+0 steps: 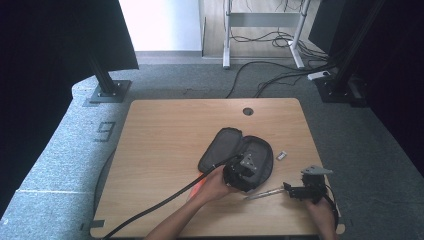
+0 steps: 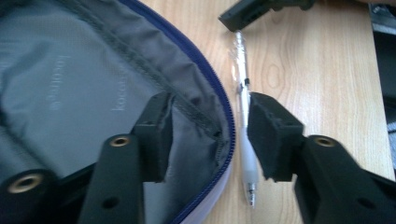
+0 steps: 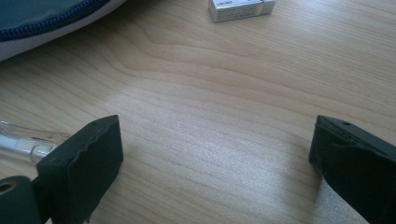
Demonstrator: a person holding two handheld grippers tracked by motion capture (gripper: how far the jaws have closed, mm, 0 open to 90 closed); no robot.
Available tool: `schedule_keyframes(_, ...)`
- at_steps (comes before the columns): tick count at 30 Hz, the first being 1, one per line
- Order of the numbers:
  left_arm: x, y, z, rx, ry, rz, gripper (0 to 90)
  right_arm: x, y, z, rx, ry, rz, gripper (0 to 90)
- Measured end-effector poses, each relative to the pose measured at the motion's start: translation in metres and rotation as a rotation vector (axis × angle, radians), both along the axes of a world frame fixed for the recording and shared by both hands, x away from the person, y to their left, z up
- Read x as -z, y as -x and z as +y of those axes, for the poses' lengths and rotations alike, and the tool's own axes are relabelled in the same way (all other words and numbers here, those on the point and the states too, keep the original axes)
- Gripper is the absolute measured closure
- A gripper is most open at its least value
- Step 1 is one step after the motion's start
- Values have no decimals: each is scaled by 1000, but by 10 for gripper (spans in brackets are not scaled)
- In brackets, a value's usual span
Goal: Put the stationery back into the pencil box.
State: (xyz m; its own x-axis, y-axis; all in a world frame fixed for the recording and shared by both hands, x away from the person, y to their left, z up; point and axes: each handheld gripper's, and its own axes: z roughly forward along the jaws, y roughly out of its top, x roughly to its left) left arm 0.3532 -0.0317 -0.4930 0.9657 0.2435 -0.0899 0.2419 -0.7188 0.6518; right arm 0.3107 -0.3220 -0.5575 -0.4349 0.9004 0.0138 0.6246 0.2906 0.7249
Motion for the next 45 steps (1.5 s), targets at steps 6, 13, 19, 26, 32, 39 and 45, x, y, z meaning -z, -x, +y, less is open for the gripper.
schedule_keyframes(6,-10,-3,12,-25,12,-15,332,0,0,0,0,0,0,25)
schedule_keyframes(13,-19,-5,31,-65,25,-8,226,0,0,0,0,0,0,25)
schedule_keyframes(19,-23,-6,49,-98,29,-19,168,0,0,0,0,0,0,25)
schedule_keyframes(26,-25,-5,67,-141,44,-24,132,0,0,0,0,0,0,25)
schedule_keyframes(32,-30,-2,92,-177,77,-27,116,0,0,0,0,0,0,25)
schedule_keyframes(39,-29,5,115,-226,42,-82,42,0,0,0,0,0,0,25)
schedule_keyframes(45,-29,11,131,-249,29,-94,15,0,0,0,0,0,0,25)
